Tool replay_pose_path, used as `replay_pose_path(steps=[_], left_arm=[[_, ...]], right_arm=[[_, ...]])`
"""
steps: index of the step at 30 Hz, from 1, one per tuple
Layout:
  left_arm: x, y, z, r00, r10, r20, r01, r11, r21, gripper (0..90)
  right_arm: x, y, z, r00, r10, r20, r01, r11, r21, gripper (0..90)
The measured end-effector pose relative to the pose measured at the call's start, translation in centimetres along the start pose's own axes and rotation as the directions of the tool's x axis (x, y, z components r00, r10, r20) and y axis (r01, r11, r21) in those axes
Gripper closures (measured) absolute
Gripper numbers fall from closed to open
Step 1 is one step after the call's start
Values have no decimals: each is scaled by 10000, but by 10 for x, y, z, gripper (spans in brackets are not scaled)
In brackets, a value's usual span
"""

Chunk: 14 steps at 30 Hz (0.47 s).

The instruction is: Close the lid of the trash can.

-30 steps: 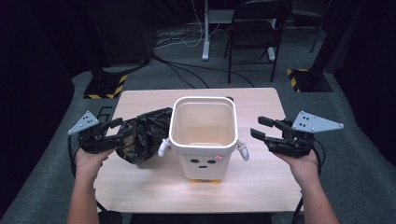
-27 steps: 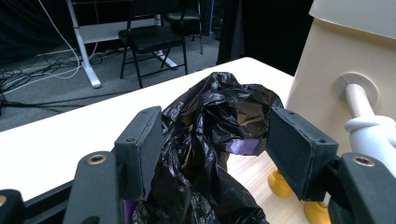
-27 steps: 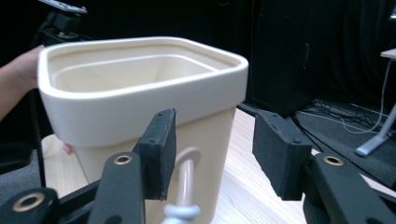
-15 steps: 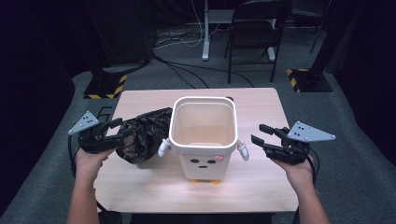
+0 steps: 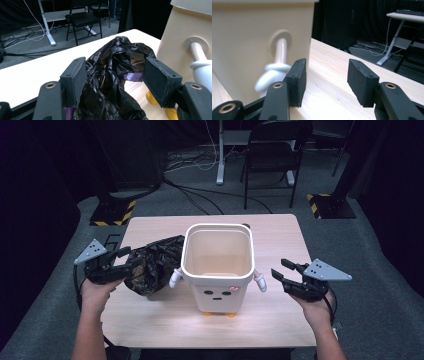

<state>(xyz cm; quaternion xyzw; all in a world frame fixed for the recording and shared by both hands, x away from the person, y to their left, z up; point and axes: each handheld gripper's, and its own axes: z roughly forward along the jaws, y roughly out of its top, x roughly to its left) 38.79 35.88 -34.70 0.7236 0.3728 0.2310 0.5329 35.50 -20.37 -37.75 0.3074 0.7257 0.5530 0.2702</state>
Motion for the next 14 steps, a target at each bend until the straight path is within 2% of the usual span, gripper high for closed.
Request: replay_pose_path(steps=[10, 14], left_arm=[[1, 0, 0, 10000, -61, -68, 61, 10000, -28, 334], [2, -1, 0, 9999, -25, -123, 25, 10000, -23, 319]], right_arm=[[-8, -19, 2, 9977, 262, 633, -264, 9996, 25, 473], [-13, -30, 5, 9939, 221, 1077, -257, 9991, 322, 459]])
